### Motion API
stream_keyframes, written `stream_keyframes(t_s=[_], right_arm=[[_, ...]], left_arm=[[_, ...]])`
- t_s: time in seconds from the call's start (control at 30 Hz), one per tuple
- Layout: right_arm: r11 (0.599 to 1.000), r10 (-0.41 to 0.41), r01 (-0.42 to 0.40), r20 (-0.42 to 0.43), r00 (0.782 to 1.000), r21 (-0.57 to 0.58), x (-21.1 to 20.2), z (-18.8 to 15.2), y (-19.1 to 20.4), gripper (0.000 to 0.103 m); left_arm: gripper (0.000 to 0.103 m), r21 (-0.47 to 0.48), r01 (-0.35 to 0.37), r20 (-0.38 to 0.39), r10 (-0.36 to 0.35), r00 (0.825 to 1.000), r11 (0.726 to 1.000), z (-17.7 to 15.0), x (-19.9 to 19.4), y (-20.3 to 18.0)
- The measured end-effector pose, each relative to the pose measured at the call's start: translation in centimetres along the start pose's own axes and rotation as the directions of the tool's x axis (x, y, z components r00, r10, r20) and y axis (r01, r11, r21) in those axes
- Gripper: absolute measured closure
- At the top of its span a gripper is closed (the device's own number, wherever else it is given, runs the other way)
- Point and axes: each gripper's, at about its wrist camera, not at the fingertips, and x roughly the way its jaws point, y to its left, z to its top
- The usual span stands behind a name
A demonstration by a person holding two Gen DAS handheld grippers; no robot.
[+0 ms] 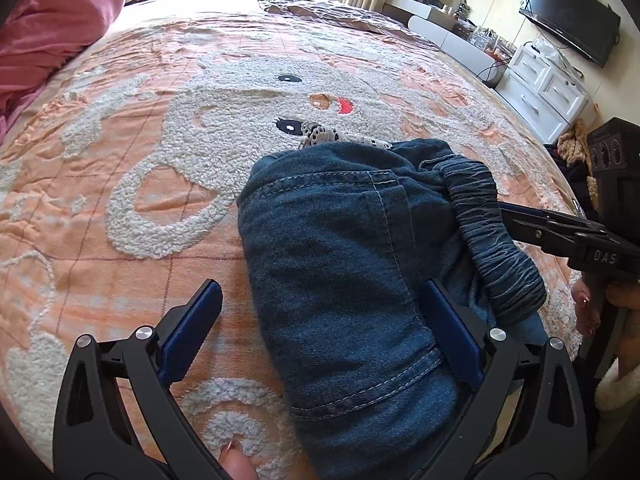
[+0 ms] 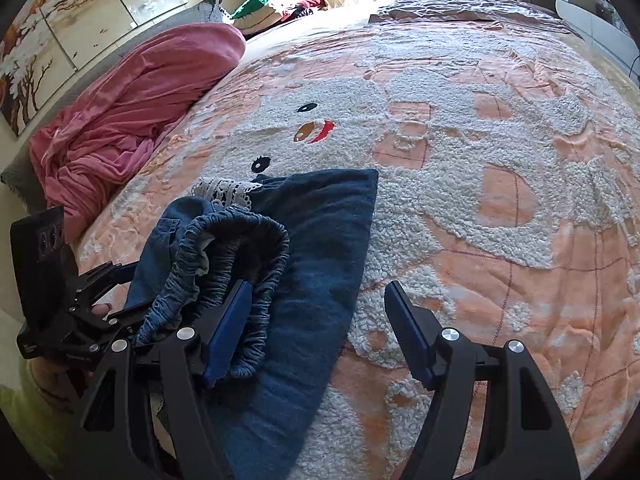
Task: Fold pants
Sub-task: 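Move both open grippers to the sides of the folded pants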
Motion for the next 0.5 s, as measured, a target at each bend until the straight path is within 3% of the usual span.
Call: stream_keyframes(t_s=[0.5], right_arm=[[0.995,0.09,-0.088,-0.05,0.995,0.05,3.2,1.5,-0.7,0.034]], left_arm=[[0.01,0.008,0.001,0.004,-0.001,1.0,1.0,-0.3,0.4,-0.1]])
